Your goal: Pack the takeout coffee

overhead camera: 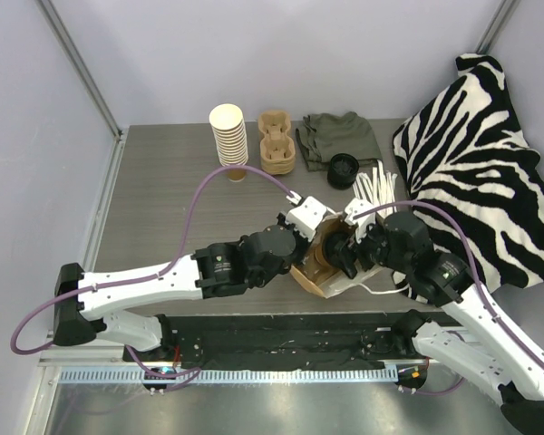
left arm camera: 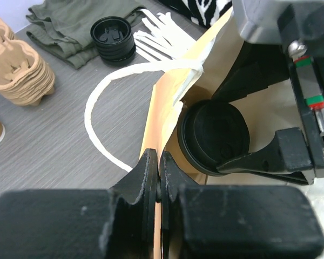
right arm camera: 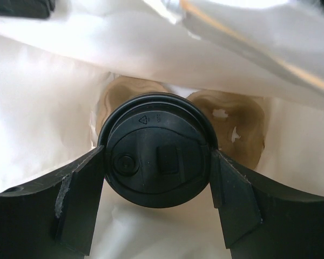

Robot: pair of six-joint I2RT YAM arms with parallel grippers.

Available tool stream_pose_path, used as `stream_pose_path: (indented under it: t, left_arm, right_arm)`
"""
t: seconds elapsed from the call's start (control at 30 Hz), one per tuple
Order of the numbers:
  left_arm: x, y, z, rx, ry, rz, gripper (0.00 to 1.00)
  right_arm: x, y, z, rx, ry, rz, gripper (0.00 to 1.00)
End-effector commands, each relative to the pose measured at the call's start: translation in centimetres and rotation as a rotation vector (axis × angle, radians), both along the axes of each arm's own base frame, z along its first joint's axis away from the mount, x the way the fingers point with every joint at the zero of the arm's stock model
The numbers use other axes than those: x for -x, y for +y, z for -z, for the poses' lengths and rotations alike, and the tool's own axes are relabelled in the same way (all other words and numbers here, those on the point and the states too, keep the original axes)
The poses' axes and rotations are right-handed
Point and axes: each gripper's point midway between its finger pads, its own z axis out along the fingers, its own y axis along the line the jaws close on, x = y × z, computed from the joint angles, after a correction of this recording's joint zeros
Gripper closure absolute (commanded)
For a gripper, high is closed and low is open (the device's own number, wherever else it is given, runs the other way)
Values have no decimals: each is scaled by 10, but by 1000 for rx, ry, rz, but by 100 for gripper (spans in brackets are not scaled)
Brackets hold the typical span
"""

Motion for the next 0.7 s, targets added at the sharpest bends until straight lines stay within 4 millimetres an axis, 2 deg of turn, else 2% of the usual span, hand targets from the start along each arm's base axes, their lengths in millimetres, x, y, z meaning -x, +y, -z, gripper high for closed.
stream_pose_path:
  t: [0.0,0.13,0.27,0.47,0.67]
  left_arm:
    - [6,-1,-21,66,-51,20,100]
    - [12,-1,-21,52,-69,48,100]
    - [16,-6,-21,59,-76,73,100]
    - [13,-11,-18,53,-88,63,100]
    - [6,-9,-16,53,-89,15,100]
  right_arm:
    - [-3,1,-13,-21,-80,-17,54]
    - [3,-4,-10,-26,-105,-21,54]
    - [5,2,-13,-67,-91,-33,54]
    - [6,11,-17,-105,-75,-52,55]
    - [8,17,-6,-90,-63,-103,55]
